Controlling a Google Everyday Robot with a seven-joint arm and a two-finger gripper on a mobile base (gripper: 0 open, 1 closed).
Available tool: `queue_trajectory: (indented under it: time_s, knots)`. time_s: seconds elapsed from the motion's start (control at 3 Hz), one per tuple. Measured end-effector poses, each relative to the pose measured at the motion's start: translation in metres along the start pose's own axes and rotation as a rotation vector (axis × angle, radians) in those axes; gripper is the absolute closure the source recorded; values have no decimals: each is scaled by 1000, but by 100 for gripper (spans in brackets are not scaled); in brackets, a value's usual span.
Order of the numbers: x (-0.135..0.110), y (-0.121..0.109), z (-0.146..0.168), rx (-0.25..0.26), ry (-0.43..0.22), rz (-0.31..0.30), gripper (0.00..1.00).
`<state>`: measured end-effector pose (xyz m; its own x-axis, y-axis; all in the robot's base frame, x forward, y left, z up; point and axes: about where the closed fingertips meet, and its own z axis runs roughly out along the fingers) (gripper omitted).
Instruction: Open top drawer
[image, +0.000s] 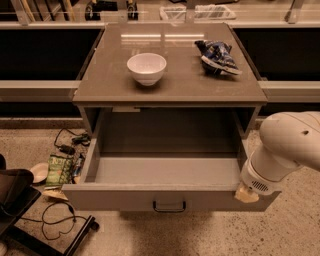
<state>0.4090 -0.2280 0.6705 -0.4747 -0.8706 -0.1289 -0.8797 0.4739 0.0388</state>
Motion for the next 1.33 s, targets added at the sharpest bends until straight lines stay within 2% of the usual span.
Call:
queue_trajectory:
  time_s: [0.67,1.0,1.33]
  knots:
    - [0,1,-1,1,2,-2,11]
    - [0,2,-1,2,3,-2,0]
    - [0,2,-1,2,3,-3,0]
